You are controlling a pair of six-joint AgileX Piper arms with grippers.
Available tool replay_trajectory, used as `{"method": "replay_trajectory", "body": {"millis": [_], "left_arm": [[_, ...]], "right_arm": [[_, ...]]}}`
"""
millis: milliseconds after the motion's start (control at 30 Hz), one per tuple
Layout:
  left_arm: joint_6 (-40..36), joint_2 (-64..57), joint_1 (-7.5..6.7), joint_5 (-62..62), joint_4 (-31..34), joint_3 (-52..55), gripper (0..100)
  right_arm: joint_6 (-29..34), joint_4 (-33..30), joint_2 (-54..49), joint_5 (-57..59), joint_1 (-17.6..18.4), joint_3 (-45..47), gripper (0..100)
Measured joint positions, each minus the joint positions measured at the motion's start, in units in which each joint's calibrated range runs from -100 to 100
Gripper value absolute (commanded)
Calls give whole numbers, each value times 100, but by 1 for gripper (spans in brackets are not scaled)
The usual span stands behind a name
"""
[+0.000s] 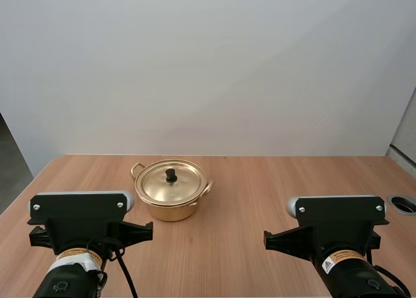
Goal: Open the pot, put the car inside, and close it
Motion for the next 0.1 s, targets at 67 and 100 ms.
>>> {"method": "replay_trajectory", "body": {"millis": [67,100], "left_arm": [[0,0,0,0,0,0,0],[0,0,0,0,0,0,0]], "right_arm": [[0,0,0,0,0,0,0],[0,0,0,0,0,0,0]]}}
